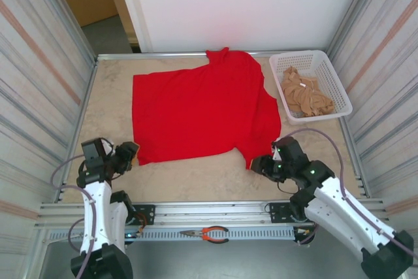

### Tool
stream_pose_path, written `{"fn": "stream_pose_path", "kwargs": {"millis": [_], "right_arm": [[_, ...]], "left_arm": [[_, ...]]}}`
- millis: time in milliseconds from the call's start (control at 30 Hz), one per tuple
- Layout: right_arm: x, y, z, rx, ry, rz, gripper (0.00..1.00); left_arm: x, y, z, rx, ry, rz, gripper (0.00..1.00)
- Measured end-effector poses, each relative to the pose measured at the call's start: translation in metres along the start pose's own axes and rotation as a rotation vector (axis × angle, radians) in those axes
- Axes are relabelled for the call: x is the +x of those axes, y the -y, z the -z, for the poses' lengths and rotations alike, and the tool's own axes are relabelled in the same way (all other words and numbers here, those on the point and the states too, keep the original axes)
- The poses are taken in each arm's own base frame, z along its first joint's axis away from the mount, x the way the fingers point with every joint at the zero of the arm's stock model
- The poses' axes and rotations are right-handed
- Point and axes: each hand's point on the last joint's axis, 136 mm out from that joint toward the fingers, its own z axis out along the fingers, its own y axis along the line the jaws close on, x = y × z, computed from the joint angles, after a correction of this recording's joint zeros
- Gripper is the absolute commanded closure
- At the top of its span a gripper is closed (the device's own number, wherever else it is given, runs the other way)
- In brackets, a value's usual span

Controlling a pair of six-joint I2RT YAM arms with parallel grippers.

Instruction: Fold the inside-out t-shirt

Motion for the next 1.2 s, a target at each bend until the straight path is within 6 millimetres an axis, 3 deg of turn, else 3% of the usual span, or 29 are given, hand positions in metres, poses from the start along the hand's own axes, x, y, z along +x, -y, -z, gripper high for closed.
{"fn": "stream_pose_path", "kwargs": {"millis": [67, 200, 333, 500, 633, 767, 867, 1200], "right_arm": [[-0.004, -0.008, 0.005, 0.011, 0.005, 0.017, 0.36], [-0.034, -0.033, 0.029, 0.002, 0.113, 0.049, 0.36], [-0.071, -0.03, 0.044, 0.046, 0.228, 0.01, 0.39], [-0.099, -0.004, 0.042, 0.117, 0.27, -0.095, 0.46], [-0.107, -0.007, 0.023, 0.094, 0.224, -0.1, 0.56], [-0.106, -0.005, -0.005, 0.1, 0.168, -0.089, 0.58], [-0.102, 0.005, -0.024, 0.122, 0.136, -0.092, 0.58], [-0.088, 0.036, -0.048, 0.175, 0.116, -0.158, 0.54]], "left_arm": [[-0.003, 0.008, 0.006, -0.001, 0.007, -0.022, 0.47], [-0.02, 0.045, 0.027, 0.048, 0.058, -0.105, 0.45], [-0.033, 0.075, 0.035, 0.108, 0.081, -0.164, 0.44], [-0.03, 0.095, 0.003, 0.106, -0.035, -0.216, 0.43], [-0.018, 0.104, -0.044, 0.055, -0.173, -0.272, 0.43], [-0.009, 0.099, -0.084, 0.001, -0.257, -0.299, 0.43], [-0.005, 0.087, -0.101, -0.034, -0.291, -0.291, 0.44], [0.018, 0.027, -0.114, -0.115, -0.331, -0.232, 0.44]]}}
